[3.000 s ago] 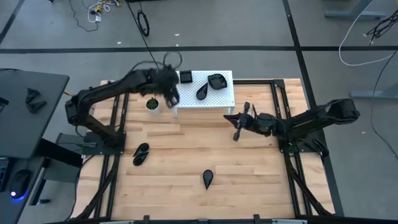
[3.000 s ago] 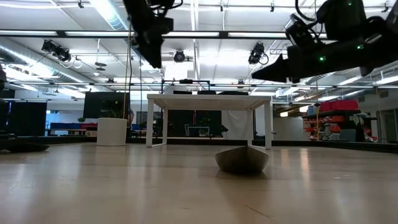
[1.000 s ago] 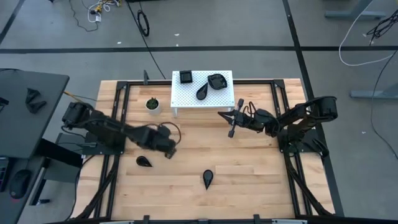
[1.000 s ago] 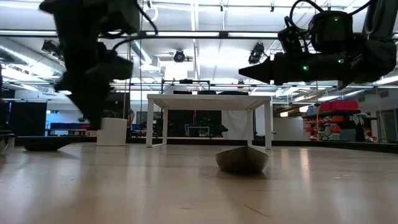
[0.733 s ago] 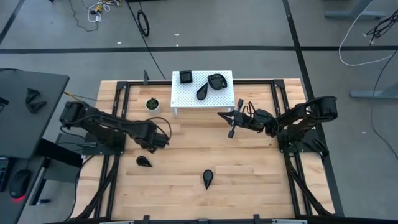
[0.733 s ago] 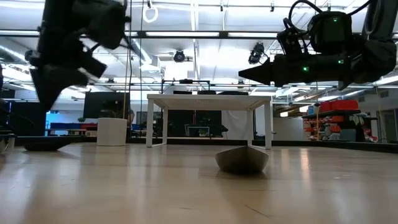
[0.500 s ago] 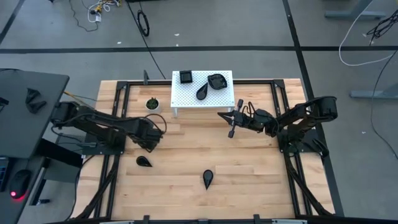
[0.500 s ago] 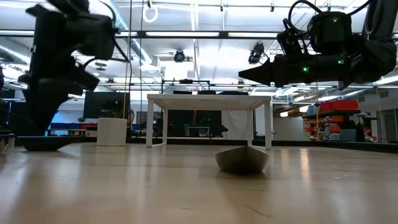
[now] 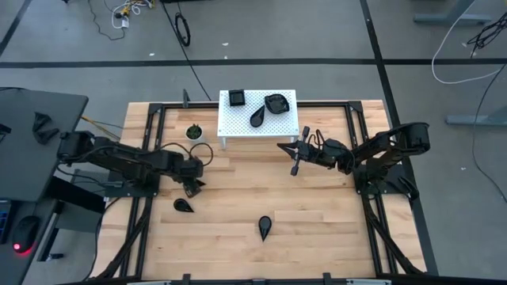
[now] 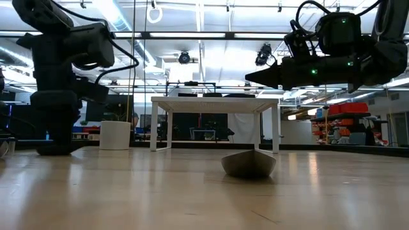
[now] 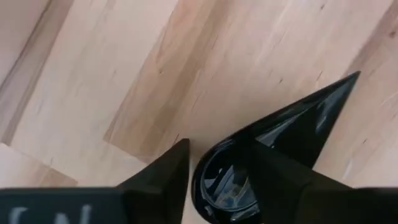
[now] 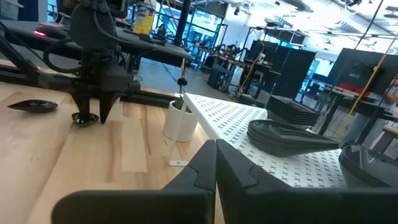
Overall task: Pick & Place Mini shaped plates
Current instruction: Stack the black plate on top of the black plate on the shelf
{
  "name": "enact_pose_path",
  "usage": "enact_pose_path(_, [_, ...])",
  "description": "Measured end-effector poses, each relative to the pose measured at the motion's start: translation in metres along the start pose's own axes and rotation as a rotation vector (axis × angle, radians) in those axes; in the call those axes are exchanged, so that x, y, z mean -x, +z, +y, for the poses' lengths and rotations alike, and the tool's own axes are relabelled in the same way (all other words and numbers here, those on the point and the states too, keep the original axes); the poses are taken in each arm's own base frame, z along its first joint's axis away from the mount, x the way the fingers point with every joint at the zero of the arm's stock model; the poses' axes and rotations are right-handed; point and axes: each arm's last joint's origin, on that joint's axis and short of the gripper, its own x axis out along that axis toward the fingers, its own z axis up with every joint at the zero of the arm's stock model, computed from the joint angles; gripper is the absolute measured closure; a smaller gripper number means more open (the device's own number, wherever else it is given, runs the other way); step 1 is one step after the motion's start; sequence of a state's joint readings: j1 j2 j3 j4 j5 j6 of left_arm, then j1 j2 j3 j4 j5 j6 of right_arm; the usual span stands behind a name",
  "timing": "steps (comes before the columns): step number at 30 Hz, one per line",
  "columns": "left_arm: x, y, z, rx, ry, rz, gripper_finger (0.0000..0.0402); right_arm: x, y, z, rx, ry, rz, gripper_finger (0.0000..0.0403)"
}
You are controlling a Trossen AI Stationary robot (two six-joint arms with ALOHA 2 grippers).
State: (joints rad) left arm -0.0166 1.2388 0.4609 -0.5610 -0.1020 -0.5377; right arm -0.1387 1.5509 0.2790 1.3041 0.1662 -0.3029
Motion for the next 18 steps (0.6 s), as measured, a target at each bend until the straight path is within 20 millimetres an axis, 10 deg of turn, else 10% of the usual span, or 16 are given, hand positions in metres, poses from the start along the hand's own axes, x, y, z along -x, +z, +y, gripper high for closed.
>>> enact_pose_path(10, [0.012, 0.014, -0.009, 0.004, -0.073, -0.016, 0.0388, 0.0, -0.001, -0.002, -0.005, -0.01, 0.002, 0.0392])
enact_pose_path(18, [0.043, 0.046, -0.024, 0.108, -0.153, -0.131, 0.0397, 0.0, -0.001, -0.002, -0.006, -0.012, 0.002, 0.0392])
